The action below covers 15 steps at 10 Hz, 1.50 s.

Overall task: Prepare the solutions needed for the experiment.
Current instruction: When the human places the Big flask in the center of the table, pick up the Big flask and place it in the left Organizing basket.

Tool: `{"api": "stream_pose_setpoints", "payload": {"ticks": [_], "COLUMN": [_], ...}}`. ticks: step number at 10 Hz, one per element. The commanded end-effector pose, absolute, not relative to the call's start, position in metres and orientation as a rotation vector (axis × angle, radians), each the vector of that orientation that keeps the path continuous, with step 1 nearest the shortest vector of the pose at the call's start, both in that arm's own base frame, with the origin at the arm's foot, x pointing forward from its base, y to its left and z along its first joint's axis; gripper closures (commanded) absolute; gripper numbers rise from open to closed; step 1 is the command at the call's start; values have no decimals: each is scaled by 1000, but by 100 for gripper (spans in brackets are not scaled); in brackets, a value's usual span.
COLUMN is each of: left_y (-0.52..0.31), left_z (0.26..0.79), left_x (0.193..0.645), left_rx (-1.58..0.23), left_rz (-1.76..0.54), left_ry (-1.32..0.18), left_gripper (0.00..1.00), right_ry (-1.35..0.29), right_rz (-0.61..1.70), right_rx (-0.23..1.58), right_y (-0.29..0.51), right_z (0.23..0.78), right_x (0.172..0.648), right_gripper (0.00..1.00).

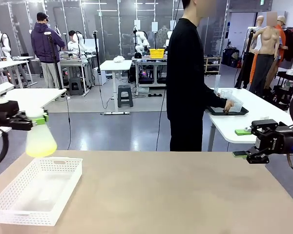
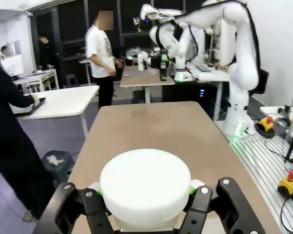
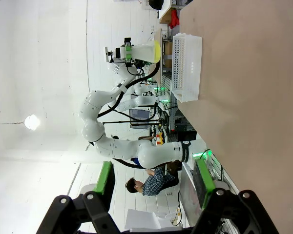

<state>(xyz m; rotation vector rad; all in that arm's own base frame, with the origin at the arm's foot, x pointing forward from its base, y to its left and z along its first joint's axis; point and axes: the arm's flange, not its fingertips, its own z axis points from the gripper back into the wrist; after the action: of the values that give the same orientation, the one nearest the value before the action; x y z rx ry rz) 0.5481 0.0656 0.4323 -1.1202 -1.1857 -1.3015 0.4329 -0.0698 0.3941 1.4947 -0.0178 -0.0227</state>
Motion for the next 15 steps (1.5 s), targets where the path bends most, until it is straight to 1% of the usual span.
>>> {"api": "stream_pose_setpoints", "payload": {"ticks": [1,4,8,10,15], "left_y": [76,93,97,97,94], "left_z": [433,412,375,358,312], "left_x": [533,527,526,523,529], "left_rx": [-1117,-1174,-1231,-1248,-1290], "left_rz": [-1254,-1214,-1174,-1201,-1237], "left_ry": [-1271,-1306,-1288,-1256,-1229], "left_gripper": [91,91,91,91,91], "right_ry": [-28,-28,-28,-28,-28], "right_rz": [-9,-9,-9,-9,-9], "right_rx": [1498,1498,1498,1498,1498], "right_y": [-69,-69,-69,-69,-69], "right_z": [394,394,394,394,394], "right_x": [432,432,432,432,432], "right_gripper": [19,19,19,19,19]}}
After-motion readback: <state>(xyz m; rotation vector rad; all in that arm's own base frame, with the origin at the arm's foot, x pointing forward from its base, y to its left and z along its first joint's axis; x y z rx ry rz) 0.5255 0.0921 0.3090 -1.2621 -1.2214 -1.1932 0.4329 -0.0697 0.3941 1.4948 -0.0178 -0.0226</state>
